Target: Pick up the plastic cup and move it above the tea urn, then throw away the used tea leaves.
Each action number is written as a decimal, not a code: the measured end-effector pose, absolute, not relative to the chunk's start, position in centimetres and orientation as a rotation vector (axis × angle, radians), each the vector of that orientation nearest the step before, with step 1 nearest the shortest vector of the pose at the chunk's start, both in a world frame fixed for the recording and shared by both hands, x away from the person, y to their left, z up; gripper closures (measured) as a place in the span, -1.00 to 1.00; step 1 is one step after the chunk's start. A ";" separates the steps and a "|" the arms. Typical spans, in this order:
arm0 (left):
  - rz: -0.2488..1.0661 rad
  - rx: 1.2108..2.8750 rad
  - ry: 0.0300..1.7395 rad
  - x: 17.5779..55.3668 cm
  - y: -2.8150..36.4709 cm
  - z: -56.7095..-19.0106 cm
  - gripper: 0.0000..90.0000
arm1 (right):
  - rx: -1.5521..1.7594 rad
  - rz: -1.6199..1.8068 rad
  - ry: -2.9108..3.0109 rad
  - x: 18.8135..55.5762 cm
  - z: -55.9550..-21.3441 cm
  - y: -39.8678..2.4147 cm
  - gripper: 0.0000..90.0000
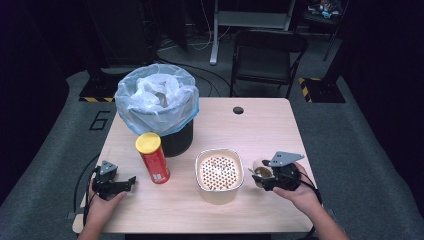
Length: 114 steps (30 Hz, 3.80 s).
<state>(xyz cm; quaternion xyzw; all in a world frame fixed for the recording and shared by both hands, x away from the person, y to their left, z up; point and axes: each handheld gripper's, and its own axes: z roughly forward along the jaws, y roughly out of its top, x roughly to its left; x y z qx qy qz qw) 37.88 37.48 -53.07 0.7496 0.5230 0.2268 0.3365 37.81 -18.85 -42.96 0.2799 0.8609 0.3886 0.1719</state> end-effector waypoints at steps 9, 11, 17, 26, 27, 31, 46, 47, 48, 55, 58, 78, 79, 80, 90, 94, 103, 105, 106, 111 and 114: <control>0.593 1.953 1.363 37.9 37.5 -53.1 -0.72 | 0.842 1.145 2.400 41.1 -41.8 -18.9 -0.25; 0.594 1.950 1.363 37.9 37.5 -53.1 -0.72 | 0.829 1.139 2.396 41.8 -41.4 -18.8 -0.25; 0.592 1.954 1.363 37.9 37.5 -53.1 -0.72 | 0.820 1.154 2.388 43.4 -40.6 -18.6 -0.25; 0.594 1.951 1.363 37.9 37.5 -53.1 -0.72 | 0.713 1.213 2.379 45.7 -40.0 -17.8 -0.24; 0.592 1.954 1.363 37.9 37.5 -53.1 -0.72 | 0.706 1.220 2.381 45.9 -39.9 -17.6 -0.24; 0.597 1.946 1.362 37.9 37.4 -53.1 -0.72 | 0.596 1.258 2.396 47.8 -38.6 -16.4 -0.24; 0.592 1.954 1.363 37.9 37.5 -53.1 -0.72 | 0.254 1.148 2.359 49.2 -37.1 -11.6 -0.24; 0.596 1.947 1.362 37.9 37.5 -53.1 -0.72 | 0.248 1.159 2.350 49.2 -37.1 -11.3 -0.24; 0.593 1.952 1.363 37.9 37.5 -53.1 -0.72 | 0.234 1.165 2.344 49.3 -37.1 -11.1 -0.24; 0.595 1.950 1.362 37.9 37.5 -53.1 -0.72 | 0.145 1.147 2.319 49.2 -37.5 -10.2 -0.24; 0.589 1.958 1.363 37.9 37.5 -53.0 -0.72 | 0.090 1.103 2.301 49.1 -37.7 -10.0 -0.24; 0.581 1.959 1.356 37.7 37.3 -53.1 -0.71 | -0.035 1.065 2.229 47.6 -37.7 -8.5 -0.25; 0.580 1.959 1.356 37.7 37.3 -53.1 -0.71 | -0.044 1.057 2.225 47.5 -37.7 -8.5 -0.25; 0.580 1.959 1.356 37.7 37.3 -53.1 -0.71 | -0.056 1.051 2.226 47.3 -37.7 -8.5 -0.25; 0.587 1.954 1.350 37.6 37.2 -53.1 -0.71 | -0.134 1.017 2.216 46.5 -37.8 -7.9 -0.25; 0.583 1.948 1.353 37.6 37.2 -53.1 -0.71 | -0.187 0.973 2.195 46.3 -38.1 -7.7 -0.25; 0.583 1.948 1.353 37.6 37.2 -53.1 -0.71 | -0.300 0.903 2.156 44.6 -38.6 -7.4 -0.25; 0.583 1.947 1.353 37.6 37.2 -53.1 -0.71 | -0.340 0.884 2.130 44.2 -38.8 -7.2 -0.25; 0.583 1.947 1.353 37.6 37.2 -53.1 -0.71 | -0.340 0.884 2.130 44.2 -38.8 -7.2 -0.25; 0.583 1.947 1.353 37.6 37.2 -53.1 -0.71 | -0.427 0.813 2.066 43.3 -38.9 -6.8 -0.25; 0.583 1.947 1.353 37.6 37.2 -53.1 -0.71 | -0.461 0.775 2.034 42.9 -39.0 -6.6 -0.25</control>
